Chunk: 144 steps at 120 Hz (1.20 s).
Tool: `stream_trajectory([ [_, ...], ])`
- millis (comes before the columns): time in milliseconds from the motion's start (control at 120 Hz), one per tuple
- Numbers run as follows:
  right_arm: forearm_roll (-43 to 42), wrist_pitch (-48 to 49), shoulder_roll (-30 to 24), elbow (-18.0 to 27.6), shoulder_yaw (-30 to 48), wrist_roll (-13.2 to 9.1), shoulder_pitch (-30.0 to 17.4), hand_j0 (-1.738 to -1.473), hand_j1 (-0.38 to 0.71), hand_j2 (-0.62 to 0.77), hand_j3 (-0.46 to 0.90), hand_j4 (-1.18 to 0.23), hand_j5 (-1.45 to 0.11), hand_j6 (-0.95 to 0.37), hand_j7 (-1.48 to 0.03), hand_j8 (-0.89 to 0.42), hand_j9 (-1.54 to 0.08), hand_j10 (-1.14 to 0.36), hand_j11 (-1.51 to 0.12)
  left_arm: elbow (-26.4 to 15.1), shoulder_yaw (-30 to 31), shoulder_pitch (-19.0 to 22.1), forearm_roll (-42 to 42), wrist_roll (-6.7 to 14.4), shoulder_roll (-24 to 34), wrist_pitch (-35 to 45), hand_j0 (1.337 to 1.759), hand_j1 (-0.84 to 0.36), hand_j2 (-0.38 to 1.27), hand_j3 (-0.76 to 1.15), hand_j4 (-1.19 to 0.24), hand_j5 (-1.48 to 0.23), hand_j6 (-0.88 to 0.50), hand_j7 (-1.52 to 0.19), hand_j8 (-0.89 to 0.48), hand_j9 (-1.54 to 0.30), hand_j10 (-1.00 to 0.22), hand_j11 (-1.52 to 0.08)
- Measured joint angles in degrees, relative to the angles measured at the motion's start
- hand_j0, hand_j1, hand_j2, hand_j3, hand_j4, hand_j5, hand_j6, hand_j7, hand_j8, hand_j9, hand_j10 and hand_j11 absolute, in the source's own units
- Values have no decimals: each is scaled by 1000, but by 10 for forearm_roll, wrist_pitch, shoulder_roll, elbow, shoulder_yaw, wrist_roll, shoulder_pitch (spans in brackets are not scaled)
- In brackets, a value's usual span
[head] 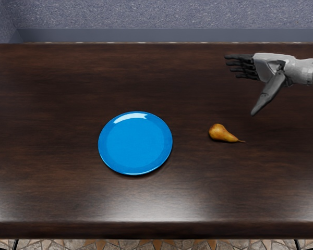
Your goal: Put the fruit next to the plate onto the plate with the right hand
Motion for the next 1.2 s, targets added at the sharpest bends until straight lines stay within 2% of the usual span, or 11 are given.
stream_trajectory([
  [192,17,0,-2,0,4,-3,-10,-1658,-349,1,0,-2,0,-3,0,-2,0,-1,0,0,0,0,0,0,0,0,1658,349,0,0,0,0,0,0,0,0,0,0],
  [258,19,0,-1,1,3,-14,-13,-1658,-349,1,0,-2,0,-3,0,-2,0,-1,0,0,0,0,0,0,0,0,1658,349,0,0,0,0,0,0,0,0,0,0],
  [408,21,0,5,16,2,-99,-13,-1658,-349,1,0,-2,0,-3,0,-2,0,-1,0,0,0,0,0,0,0,0,1658,349,0,0,0,0,0,0,0,0,0,0],
  [483,4,-22,6,61,1,-174,-13,-1658,-349,1,0,-2,0,-3,0,-2,0,-1,0,0,0,0,0,0,0,0,1658,349,0,0,0,0,0,0,0,0,0,0],
  [525,-9,-59,6,95,1,-205,-13,-1658,-349,1,0,-2,0,-3,0,-2,0,-2,0,0,0,0,0,0,0,0,1658,349,0,0,0,0,0,0,0,0,0,0],
  [575,-24,-104,6,129,1,-230,-13,-1658,-349,1,0,-2,0,-3,0,-2,0,-2,0,0,0,0,0,0,0,0,1658,349,0,0,0,0,0,0,0,0,0,0],
  [633,-53,-149,7,156,1,-247,-13,-1658,-349,1,0,-3,0,-4,0,-3,0,-2,0,0,0,0,0,0,0,0,1658,349,0,0,0,0,0,0,0,0,0,0],
  [750,-100,-215,11,189,0,-262,-13,-1658,-349,1,0,-3,0,-4,0,-3,0,-2,0,0,0,0,0,0,0,0,1658,349,0,0,0,0,0,0,0,0,0,0],
  [933,-181,-329,61,207,-14,-268,-14,-1658,-349,1,0,-3,0,-4,0,-3,0,-2,0,0,0,0,0,0,0,0,1658,349,0,0,0,0,0,0,0,0,0,0],
  [1200,-244,-377,95,210,-43,-269,-14,-1658,-349,1,0,-3,0,-4,0,-3,0,-2,0,0,0,0,0,0,0,0,1658,349,0,0,0,0,0,0,0,0,0,0],
])
